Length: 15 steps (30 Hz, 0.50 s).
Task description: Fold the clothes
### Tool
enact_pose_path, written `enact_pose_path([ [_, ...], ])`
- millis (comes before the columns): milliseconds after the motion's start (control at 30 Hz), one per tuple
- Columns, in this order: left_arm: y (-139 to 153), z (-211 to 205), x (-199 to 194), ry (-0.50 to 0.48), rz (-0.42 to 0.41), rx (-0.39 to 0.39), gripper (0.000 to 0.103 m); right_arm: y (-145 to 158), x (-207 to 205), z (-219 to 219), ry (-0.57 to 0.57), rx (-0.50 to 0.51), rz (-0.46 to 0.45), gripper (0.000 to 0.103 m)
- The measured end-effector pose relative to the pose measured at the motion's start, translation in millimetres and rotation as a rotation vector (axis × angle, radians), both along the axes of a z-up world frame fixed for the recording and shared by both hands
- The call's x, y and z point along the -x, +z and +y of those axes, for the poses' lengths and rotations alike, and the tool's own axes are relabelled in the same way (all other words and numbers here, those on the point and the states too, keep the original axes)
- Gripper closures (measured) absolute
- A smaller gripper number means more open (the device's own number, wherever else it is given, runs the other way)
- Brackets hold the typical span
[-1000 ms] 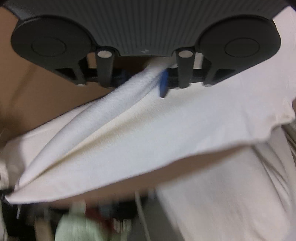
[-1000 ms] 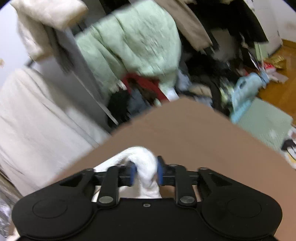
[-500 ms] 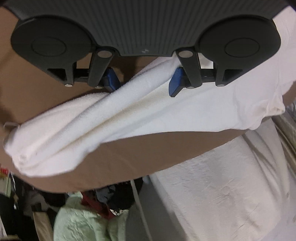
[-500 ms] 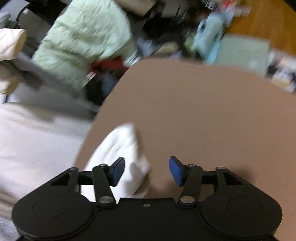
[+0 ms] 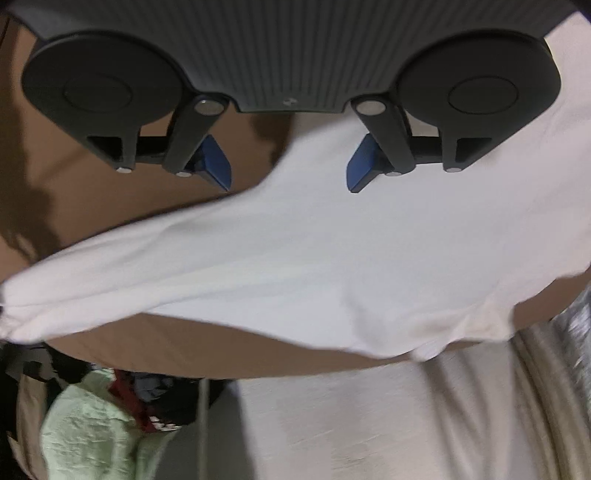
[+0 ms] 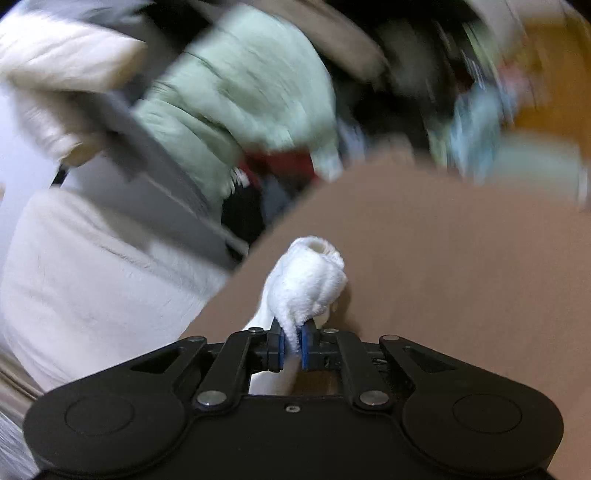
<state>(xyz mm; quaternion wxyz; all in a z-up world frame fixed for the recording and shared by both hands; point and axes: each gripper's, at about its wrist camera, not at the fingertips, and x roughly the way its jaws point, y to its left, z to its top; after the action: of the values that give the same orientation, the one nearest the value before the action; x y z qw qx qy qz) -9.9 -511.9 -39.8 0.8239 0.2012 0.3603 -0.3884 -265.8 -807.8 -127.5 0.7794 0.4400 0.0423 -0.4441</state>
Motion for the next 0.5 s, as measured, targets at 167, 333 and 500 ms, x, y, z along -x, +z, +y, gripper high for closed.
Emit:
enact_pose_path([
  [167,-6.7,42.6,20.4,-0.078,0.101,-0.006,0.030,-52.6,-27.6,-21.0,0.032,-0.173,0.174,0.095],
  [333,-22.5,83.3,57.5,-0.195,-0.079,-0.221,0.030,-38.3,-37.7,-17.0,0.021,-0.162,0.280,0.087],
  [500,-26.9,139.5,69.2,-0.225,0.033,-0.227,0.014,22.3,-39.2,4.7,-0.036,-0.146,0.381,0.053],
])
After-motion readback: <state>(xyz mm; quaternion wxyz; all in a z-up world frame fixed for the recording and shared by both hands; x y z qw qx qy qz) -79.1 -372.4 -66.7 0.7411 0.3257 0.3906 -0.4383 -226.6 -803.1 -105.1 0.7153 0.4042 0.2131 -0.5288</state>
